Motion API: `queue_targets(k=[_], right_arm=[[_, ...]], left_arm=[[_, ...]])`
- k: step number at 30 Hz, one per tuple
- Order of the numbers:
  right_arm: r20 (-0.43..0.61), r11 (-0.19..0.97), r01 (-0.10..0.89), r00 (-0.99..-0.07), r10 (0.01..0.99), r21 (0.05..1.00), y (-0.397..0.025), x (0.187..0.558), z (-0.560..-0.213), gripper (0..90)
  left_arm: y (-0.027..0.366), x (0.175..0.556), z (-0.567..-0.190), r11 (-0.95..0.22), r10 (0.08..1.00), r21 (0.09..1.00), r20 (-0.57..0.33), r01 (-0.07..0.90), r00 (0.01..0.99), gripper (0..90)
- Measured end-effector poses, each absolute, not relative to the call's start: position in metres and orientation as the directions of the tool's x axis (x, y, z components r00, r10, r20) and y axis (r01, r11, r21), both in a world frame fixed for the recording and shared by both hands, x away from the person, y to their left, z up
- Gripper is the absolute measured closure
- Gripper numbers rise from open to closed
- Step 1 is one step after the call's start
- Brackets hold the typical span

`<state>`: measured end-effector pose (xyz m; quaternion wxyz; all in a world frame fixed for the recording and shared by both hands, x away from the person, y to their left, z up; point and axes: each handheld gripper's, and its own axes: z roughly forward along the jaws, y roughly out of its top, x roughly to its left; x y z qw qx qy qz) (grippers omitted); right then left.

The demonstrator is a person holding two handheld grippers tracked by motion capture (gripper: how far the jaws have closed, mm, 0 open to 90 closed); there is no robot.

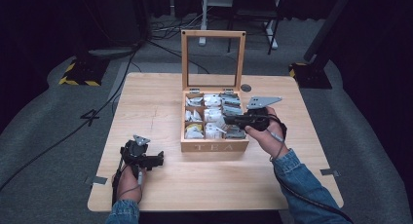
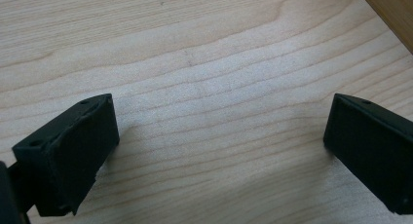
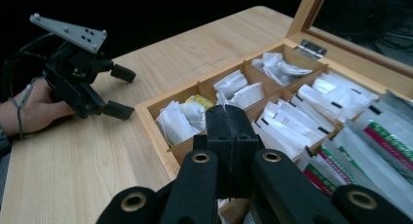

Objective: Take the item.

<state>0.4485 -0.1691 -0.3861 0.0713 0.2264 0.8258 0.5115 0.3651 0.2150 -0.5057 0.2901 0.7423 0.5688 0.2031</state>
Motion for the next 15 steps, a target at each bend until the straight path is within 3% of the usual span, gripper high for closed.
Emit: queue_targets(k=[15], right_arm=[[0.123, 0.278, 0.32, -0.827, 0.549, 0.906, -0.226, 0.449, -0.363, 90.0]], left_arm=[[0.215, 0.365, -0.506, -0.184, 0.962, 0.662, -0.029, 0.727, 0.27, 0.0]])
